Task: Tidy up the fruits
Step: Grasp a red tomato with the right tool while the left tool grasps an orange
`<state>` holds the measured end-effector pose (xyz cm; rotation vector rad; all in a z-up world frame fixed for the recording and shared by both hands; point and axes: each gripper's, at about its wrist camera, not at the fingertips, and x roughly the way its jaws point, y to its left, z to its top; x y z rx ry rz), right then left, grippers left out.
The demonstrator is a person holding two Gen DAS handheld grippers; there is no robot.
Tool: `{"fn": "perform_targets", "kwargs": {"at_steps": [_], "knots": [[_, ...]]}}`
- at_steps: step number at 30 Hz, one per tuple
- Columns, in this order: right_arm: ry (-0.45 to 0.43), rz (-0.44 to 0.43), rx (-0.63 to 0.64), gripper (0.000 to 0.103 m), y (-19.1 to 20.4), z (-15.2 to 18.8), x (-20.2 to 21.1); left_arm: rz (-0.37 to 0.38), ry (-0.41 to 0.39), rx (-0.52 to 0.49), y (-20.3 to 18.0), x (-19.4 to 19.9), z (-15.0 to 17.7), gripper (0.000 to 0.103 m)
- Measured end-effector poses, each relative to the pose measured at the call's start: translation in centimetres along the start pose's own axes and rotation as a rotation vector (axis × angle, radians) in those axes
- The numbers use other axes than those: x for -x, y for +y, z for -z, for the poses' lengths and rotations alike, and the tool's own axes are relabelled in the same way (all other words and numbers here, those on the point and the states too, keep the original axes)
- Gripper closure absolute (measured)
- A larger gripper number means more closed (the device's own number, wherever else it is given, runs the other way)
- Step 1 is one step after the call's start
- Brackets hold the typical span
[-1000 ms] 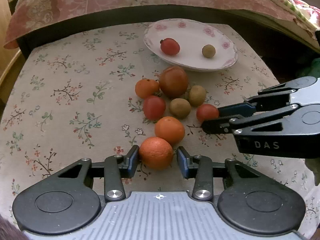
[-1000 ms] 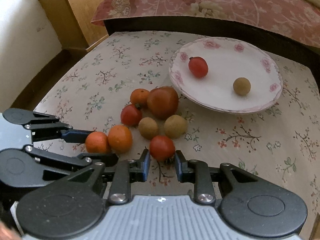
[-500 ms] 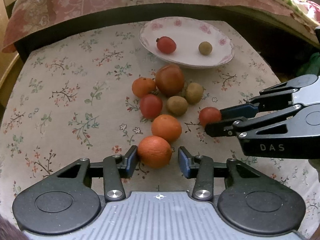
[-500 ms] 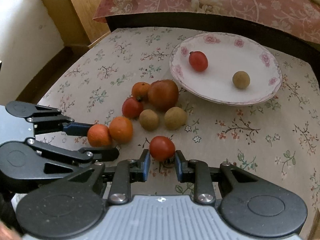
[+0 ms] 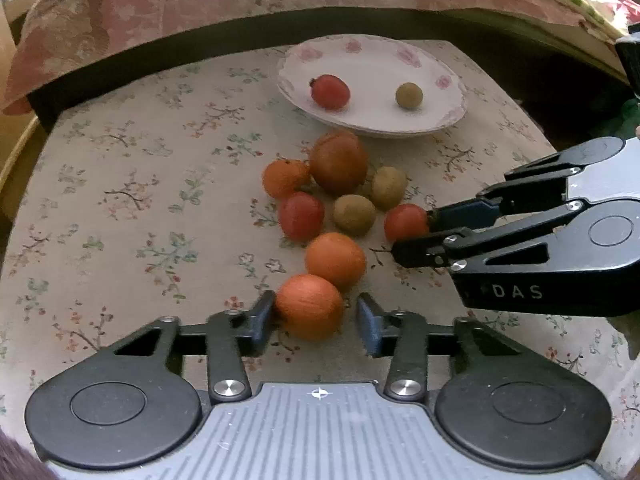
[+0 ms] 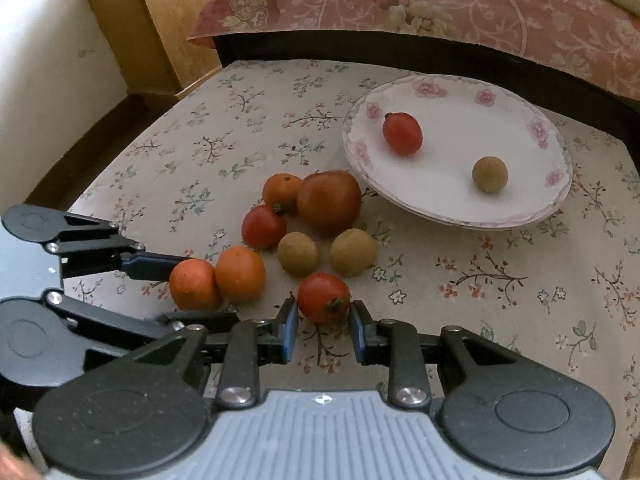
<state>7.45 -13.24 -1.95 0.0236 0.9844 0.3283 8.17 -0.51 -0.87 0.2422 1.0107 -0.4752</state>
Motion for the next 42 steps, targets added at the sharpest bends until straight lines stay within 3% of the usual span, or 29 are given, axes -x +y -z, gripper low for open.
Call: {"fn": "perform_targets", "kwargs": {"at_steps": [20, 32, 42], "knots": [[-0.040, -0.009, -0.018, 0.078, -0.2, -0.5, 1.8, 0.021, -0.020, 0.020, 0.4, 1.3, -0.2, 0.059], [-0.021, -0.045, -0.027, 0.075, -0.3, -0.4, 0.7, 0.025, 0.009, 0.017, 0.3, 0.7, 0.1, 0.059], [-0.012, -0.024, -0.009, 0.074, 0.3, -0.7, -0.5, 0.021, 0.021, 0.013, 0.2, 0.3, 0.3, 0.058]]}}
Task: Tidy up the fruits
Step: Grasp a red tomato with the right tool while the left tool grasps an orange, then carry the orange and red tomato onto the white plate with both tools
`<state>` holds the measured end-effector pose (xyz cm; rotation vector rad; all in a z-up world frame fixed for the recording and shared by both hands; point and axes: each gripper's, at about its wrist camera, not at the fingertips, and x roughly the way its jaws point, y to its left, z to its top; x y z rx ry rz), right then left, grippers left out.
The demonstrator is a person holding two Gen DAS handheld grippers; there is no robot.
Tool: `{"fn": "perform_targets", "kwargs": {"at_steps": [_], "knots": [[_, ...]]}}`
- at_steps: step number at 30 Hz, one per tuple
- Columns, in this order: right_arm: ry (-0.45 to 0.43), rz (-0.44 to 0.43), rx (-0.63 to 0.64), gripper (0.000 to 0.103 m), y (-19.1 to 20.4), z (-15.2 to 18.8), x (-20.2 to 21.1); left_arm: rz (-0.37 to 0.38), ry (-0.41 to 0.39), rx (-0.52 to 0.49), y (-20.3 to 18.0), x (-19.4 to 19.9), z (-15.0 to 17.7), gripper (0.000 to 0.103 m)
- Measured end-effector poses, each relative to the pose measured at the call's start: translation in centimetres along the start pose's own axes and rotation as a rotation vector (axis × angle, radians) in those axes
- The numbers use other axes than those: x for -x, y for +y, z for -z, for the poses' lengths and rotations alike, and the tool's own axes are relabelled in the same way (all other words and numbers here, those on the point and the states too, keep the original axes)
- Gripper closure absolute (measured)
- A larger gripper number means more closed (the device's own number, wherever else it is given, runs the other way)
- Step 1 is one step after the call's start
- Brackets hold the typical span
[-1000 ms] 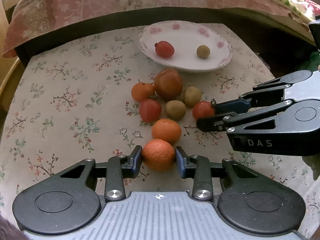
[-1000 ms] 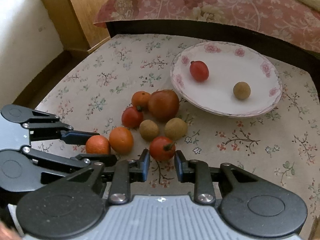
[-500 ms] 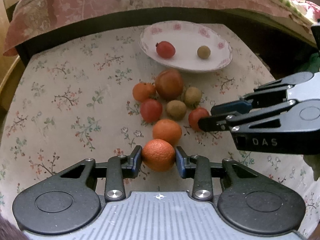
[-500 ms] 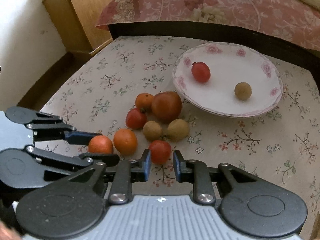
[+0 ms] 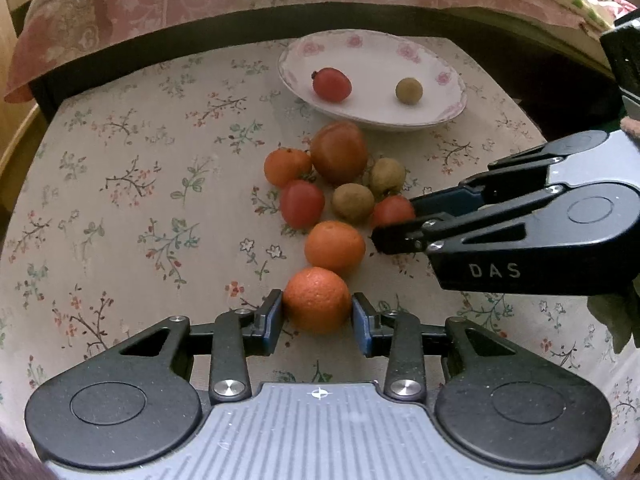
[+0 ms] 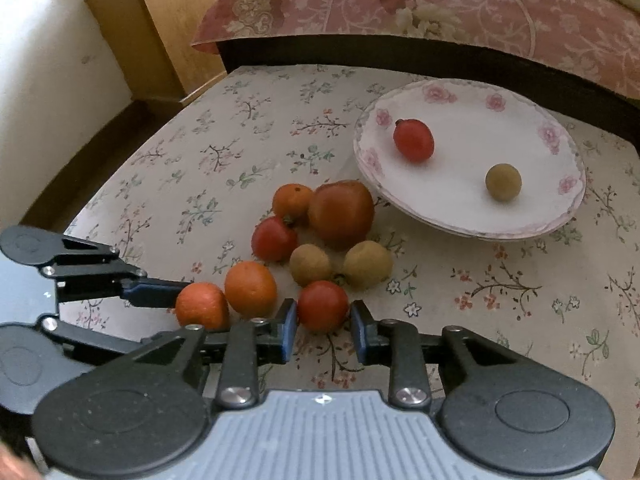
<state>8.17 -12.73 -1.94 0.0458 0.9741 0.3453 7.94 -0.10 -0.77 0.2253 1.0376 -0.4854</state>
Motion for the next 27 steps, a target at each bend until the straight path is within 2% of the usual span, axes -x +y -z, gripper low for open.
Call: {"fn": "perform_targets", "kwargs": {"at_steps": [10, 17, 27], "knots": [[0.009, 0.010, 0.023, 0.074, 0.2, -0.2, 0.4, -0.002, -0.009, 0.021, 0.1, 0.5, -0.2, 0.060], [-0.022, 0.005, 0.011, 0.074, 0.1, -0.3, 1.9, 0.003, -0.045, 0.014, -0.4, 1.8, -0.8, 0.060], [-0.058, 0.016, -0.018, 0.074, -0.8, -0.5, 3.3, 0.001, -0.077, -0.002, -1.3, 1.8, -2.3, 0.060]]}}
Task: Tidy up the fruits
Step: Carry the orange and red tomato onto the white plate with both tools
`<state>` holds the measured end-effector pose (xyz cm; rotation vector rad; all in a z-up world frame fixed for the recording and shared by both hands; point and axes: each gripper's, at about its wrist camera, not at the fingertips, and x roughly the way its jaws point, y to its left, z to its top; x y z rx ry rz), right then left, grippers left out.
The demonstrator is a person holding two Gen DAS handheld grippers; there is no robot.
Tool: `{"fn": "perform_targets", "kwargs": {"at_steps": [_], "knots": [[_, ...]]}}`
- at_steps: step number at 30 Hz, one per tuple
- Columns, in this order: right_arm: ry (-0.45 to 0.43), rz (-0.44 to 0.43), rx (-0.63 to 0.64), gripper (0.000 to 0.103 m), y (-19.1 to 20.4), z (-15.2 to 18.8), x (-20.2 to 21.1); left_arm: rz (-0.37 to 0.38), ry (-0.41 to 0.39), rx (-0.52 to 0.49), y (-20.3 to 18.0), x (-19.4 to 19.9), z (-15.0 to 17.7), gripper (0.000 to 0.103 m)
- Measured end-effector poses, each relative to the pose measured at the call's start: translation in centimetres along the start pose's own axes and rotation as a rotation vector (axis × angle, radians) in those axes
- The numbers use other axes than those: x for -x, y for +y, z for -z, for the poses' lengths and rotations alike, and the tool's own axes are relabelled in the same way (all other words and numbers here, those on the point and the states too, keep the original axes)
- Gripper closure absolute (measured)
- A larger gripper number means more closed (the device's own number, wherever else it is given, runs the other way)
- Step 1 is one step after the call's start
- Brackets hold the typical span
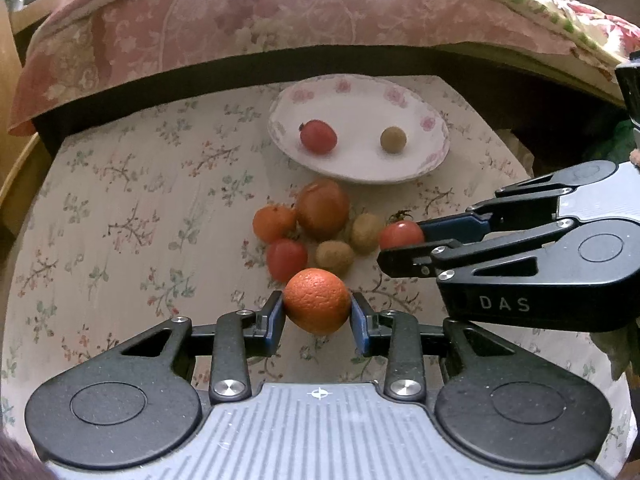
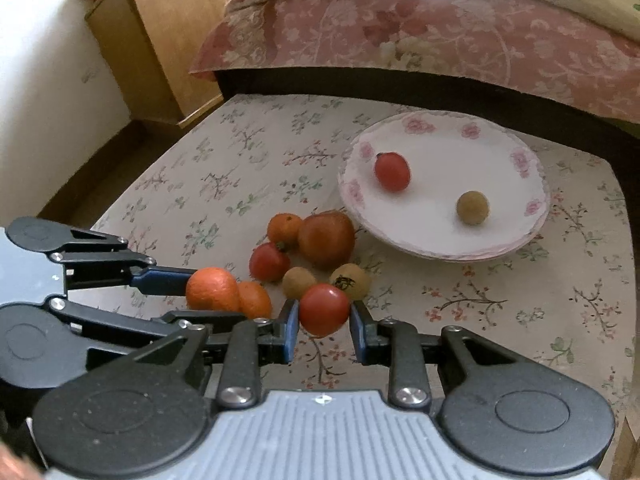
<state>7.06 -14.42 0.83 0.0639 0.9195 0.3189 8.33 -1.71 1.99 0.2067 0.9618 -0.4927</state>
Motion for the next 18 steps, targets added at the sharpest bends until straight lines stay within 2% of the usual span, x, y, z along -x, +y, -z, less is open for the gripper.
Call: {"fn": "perform_targets", "kwargs": {"at_steps": [18], "knots": [[-0.069, 0.064, -0.071, 0.074, -2.6, -1.5, 1.2, 0.010, -0.051, -0.029, -1.2, -1.0, -3.4, 0.061]]}}
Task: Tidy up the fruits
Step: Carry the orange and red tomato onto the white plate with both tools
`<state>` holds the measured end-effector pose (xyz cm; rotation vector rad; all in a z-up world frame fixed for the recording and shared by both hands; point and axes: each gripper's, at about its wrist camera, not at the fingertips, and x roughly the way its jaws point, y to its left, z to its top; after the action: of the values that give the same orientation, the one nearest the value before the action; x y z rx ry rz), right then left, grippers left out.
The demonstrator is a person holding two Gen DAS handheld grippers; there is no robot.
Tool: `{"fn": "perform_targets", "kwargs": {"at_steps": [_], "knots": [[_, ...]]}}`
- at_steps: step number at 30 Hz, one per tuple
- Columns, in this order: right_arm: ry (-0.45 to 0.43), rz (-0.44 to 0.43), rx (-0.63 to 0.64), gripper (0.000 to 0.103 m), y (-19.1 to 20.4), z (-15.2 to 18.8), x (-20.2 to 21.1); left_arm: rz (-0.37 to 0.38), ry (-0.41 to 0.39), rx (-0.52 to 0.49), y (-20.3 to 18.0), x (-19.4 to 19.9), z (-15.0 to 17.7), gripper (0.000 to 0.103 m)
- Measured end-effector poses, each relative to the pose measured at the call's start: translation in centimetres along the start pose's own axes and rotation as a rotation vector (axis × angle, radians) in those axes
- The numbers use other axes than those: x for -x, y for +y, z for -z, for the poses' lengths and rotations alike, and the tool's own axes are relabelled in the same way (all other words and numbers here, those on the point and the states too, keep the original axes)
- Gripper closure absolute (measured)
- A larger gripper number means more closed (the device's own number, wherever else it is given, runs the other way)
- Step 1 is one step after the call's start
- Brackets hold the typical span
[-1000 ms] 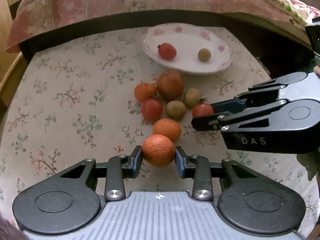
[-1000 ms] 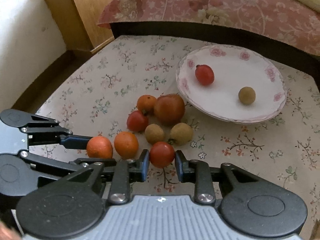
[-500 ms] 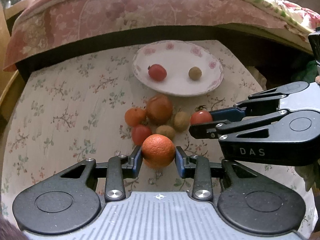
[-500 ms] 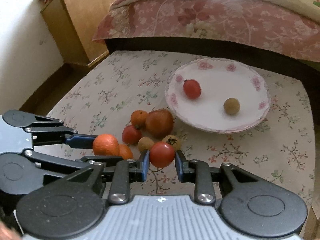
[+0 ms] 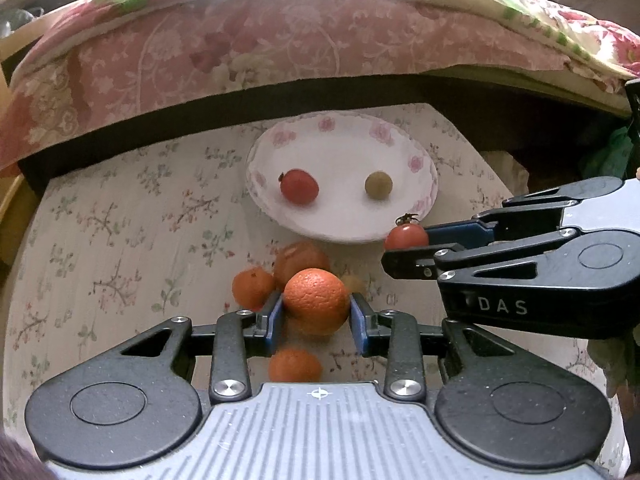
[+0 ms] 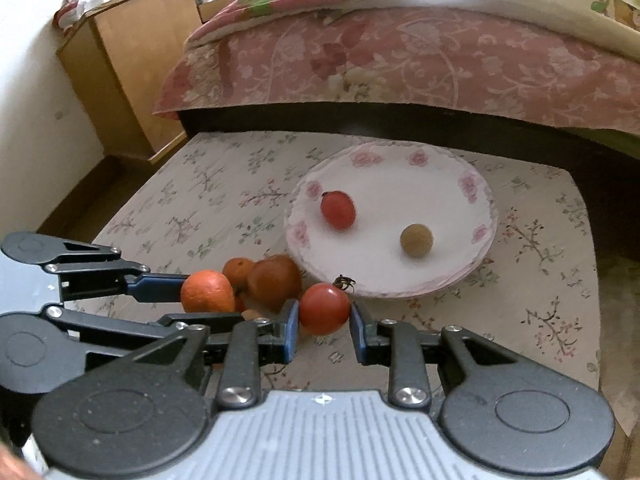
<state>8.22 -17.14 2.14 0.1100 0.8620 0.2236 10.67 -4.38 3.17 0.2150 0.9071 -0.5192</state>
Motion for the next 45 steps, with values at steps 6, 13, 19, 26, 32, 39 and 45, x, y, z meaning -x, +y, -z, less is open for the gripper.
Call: {"fn": "perform_targets", "kwargs": {"at_steps": [6, 13, 19, 26, 32, 39, 45], "knots": [[-0.015, 0.021, -0.033, 0.074, -1.2, -0.8, -0.2, 0.013, -0.020, -0.008, -0.2, -0.9, -1.6, 0.062], [-0.016, 0.035, -0.050, 0.074, -2.2, -1.4, -1.0, 0.018, -0.020, -0.009, -0.2, -2.1, -2.6, 0.062], [-0.015, 0.047, -0.062, 0.074, -3.1, -1.9, -1.8, 0.016, -0.021, -0.019, 0.0, -3.3, -3.2, 0.062], [-0.013, 0.056, -0.080, 0.074, -4.2, -2.5, -2.6, 0.015, -0.022, -0.036, 0.2, -4.5, -4.0, 0.062], [0.011, 0.061, -0.095, 0.074, -5.1, -2.7, -3.5, 0.020, -0.003, -0.045, 0.3, -5.8, -4.4, 0.062], [0.022, 0.068, -0.101, 0.074, -5.5, -3.0, -4.4, 0.014, 0.010, -0.053, 0.5, -6.8, -4.9, 0.061], [0.023, 0.077, -0.089, 0.074, -5.5, -3.1, -5.0, 0.015, 0.017, -0.048, 0.8, -7.4, -5.0, 0.061]]}}
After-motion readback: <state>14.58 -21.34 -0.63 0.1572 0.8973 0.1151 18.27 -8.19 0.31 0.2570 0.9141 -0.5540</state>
